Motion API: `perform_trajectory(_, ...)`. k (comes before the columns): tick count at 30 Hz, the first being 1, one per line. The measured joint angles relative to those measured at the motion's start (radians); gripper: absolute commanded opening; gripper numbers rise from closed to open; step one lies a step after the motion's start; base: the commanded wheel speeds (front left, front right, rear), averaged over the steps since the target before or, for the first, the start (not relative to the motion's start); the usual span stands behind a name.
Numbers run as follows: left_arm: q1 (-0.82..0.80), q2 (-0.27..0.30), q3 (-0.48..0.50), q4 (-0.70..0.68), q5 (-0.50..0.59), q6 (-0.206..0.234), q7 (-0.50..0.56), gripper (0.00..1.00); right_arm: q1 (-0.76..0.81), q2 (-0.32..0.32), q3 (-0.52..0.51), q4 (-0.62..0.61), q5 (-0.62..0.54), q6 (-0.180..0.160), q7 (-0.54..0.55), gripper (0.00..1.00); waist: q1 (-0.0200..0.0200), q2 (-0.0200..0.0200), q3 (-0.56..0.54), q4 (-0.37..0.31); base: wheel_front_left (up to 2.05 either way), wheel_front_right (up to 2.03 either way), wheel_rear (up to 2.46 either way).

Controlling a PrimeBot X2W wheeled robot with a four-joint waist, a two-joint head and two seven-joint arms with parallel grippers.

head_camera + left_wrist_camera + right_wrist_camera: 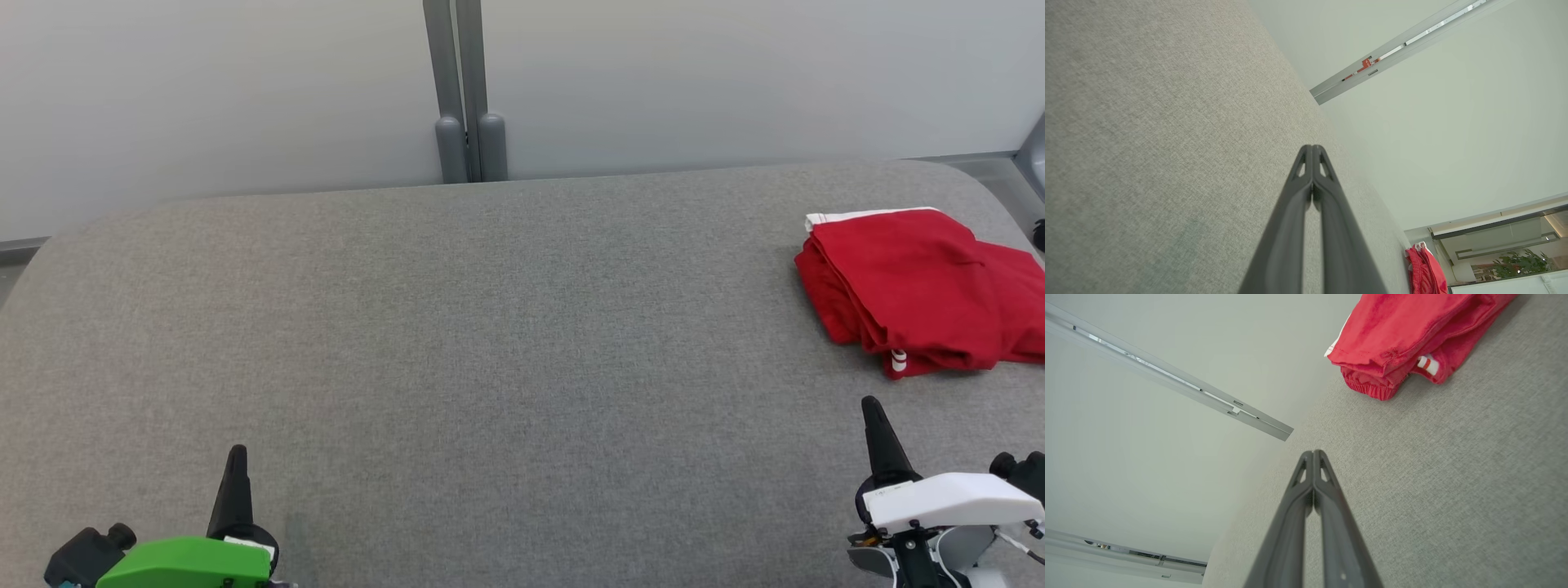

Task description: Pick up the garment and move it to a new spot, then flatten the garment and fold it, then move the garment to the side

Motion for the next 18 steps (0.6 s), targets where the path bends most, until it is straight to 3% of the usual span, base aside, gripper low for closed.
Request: perform_trajectory(18,-0.035,0.001,0.016,-0.007,-0.177,-0.007,0.047,0.0,-0.03,-0.002,0.001,0.002,0.199,0.0,0.048,0.0,0.0,0.0,0.006,-0.008,0.0,0.0,0.0)
